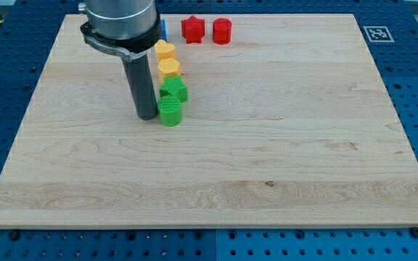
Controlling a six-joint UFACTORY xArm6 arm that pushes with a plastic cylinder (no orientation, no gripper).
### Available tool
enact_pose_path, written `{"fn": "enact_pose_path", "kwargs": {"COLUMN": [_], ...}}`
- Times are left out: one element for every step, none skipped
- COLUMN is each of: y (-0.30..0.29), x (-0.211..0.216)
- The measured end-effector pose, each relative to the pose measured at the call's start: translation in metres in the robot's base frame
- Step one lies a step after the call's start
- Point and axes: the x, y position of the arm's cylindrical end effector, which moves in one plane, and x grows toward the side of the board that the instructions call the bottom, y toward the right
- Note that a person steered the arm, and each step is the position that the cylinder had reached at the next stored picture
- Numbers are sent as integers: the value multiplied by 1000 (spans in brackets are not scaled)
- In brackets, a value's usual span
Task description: Move your arm closer to the yellow heart
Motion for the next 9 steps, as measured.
{"fn": "enact_pose_path", "kwargs": {"y": [-33, -45, -45, -45, -45, -45, -45, -39, -25], "x": [-19, -58, -97, -121, -129, -141, -141, -141, -141]}}
